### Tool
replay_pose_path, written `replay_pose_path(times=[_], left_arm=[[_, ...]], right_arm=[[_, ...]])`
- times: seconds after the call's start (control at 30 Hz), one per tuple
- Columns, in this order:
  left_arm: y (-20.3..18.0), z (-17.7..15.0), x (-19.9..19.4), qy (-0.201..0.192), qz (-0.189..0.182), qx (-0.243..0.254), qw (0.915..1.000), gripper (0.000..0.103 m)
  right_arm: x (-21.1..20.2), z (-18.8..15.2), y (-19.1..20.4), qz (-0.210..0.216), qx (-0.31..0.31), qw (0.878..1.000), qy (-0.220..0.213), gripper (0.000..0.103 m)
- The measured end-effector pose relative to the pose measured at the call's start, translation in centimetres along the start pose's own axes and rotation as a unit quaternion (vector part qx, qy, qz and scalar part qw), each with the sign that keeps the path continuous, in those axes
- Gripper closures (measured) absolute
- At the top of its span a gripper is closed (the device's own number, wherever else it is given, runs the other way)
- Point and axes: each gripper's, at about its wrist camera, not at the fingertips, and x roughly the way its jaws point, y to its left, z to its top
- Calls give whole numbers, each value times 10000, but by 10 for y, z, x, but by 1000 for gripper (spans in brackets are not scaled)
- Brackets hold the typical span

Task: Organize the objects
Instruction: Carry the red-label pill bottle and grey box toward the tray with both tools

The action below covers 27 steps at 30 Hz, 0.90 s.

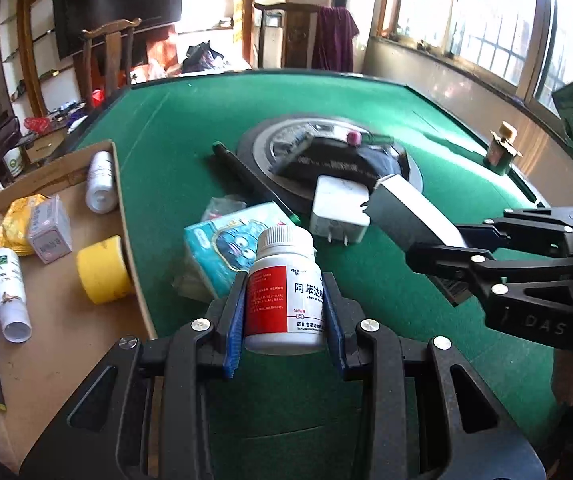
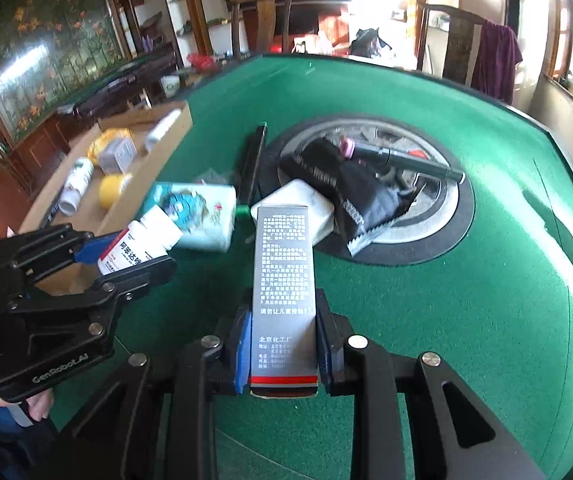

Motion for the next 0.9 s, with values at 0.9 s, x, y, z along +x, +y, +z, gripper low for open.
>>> replay_pose_path(times=[0.9], left_arm=[[76, -2, -41, -643, 581, -725, 9936, 69]], right_arm=[[15, 18, 91, 645, 121, 9978, -137, 77]])
